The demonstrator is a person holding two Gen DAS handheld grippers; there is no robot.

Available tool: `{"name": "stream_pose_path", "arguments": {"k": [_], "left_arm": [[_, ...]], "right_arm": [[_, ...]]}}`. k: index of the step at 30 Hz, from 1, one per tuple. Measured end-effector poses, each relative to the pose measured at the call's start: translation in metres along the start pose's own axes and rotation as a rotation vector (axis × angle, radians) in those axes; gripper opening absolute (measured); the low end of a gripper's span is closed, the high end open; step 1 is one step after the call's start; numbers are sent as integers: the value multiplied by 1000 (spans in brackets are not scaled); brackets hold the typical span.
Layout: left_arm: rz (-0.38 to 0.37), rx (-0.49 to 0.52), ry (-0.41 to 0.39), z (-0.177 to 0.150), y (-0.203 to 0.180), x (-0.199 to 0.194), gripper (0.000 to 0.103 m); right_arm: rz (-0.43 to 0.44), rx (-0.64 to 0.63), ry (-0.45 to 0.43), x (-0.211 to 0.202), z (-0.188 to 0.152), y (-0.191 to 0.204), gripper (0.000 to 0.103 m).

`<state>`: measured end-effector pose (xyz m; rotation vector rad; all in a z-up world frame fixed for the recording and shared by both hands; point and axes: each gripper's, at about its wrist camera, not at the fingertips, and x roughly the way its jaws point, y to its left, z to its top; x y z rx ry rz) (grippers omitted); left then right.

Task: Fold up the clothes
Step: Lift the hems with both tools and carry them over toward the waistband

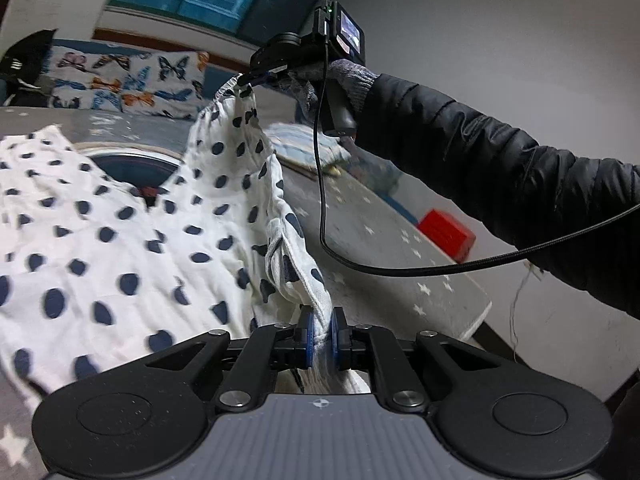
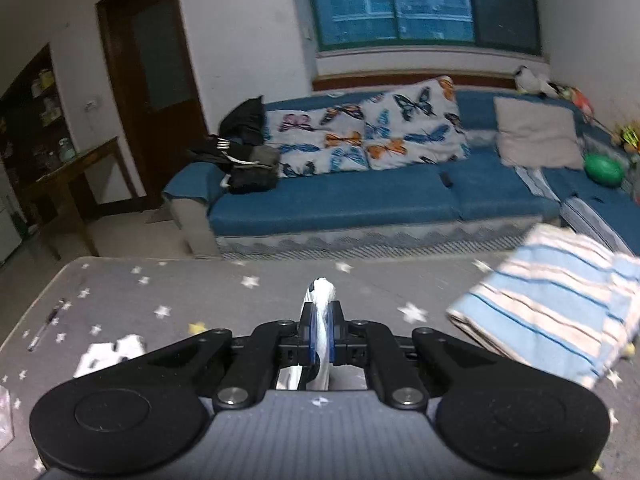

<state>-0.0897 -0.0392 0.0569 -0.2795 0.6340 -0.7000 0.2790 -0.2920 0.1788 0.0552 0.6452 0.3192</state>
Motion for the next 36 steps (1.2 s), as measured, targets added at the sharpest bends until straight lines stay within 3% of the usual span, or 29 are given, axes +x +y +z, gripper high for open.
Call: {"name": "stream_pose_path", "arguments": {"k": [13,19,24,30,36], "left_arm": [[63,-141,-140,-27,38,-80,9],[87,-213,-153,-43,57,-98,9],[111,-258,-151,-53,67,-105,9],[136,-297,-131,-59,73,-105,10],[157,-265,-114,-56,72,-107,14]], "right_arm": [[63,-139,36,55,11,163,5],[103,-231,99,97,-14,244,5],[138,-278,151,125,-41,288,6],[198,-297,178,122,-49,296,11],[242,-319,179,107,-45,291,12]]}}
